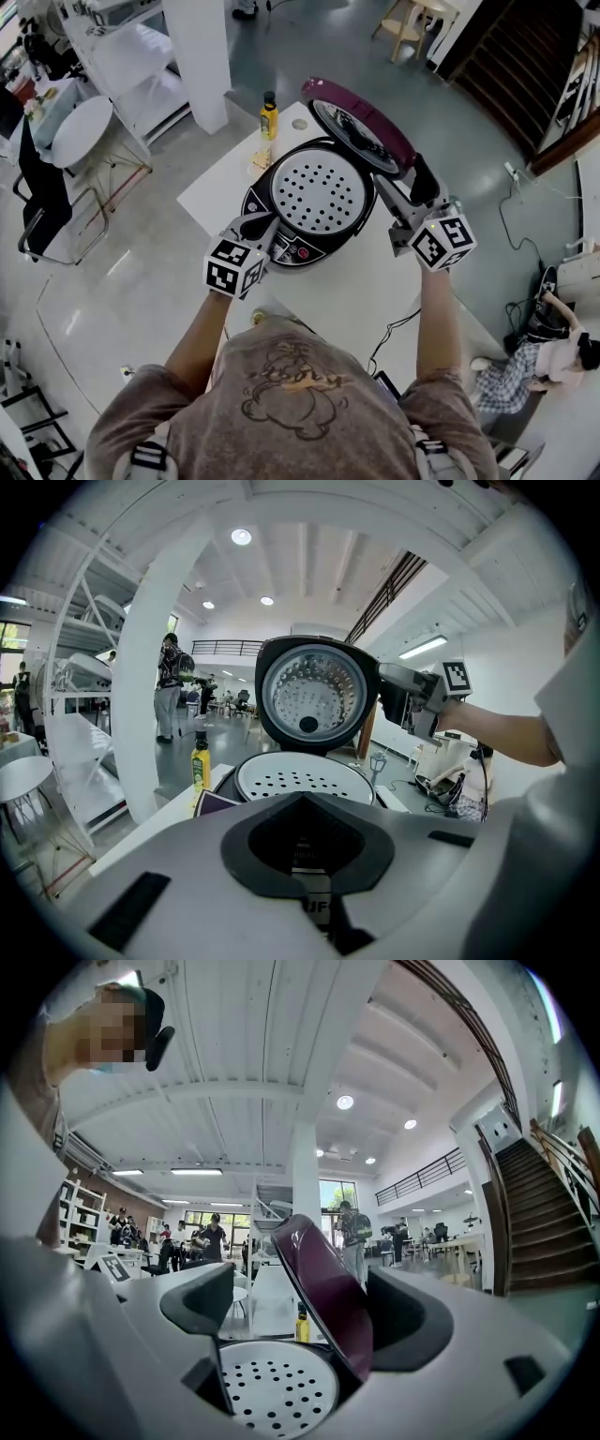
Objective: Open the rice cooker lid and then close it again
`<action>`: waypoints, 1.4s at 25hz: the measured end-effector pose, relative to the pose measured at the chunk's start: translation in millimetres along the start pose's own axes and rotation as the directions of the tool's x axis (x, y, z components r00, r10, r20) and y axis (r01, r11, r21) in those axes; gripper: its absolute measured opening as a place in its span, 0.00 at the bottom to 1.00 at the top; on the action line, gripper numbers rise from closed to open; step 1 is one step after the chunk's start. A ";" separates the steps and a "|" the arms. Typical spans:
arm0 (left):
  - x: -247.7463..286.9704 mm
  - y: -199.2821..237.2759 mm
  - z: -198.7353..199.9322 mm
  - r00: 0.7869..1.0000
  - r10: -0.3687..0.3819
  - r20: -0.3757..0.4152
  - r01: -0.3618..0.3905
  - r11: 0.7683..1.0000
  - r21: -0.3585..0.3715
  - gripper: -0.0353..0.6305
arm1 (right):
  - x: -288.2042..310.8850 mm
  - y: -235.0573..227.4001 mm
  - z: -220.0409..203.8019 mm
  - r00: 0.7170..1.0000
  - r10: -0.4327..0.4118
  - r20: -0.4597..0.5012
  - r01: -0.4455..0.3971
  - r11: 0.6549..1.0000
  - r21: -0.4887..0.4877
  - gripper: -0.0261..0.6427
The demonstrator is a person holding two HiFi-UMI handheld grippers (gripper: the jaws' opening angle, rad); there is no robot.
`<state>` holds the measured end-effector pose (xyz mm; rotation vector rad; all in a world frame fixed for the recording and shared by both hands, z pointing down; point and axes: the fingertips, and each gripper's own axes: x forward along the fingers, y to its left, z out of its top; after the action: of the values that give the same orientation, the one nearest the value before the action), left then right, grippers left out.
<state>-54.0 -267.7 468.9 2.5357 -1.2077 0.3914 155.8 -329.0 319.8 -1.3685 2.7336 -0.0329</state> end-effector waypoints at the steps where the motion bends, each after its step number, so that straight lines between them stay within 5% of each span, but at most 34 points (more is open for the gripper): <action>1: 0.3 -0.2 -0.1 1.000 -0.002 0.000 0.002 1.000 0.000 0.08 | -0.9 1.9 -1.2 1.000 0.001 0.002 -0.001 1.000 0.003 0.69; 35: -1.9 -3.2 -1.0 0.999 -0.034 0.025 0.034 0.999 0.014 0.08 | -27.1 80.4 -63.2 0.993 0.078 -0.084 -0.076 0.997 0.029 0.66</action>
<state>-52.7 -264.1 468.6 2.5768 -1.1731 0.3625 102.4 -260.2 380.0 -1.2832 2.8421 -0.1233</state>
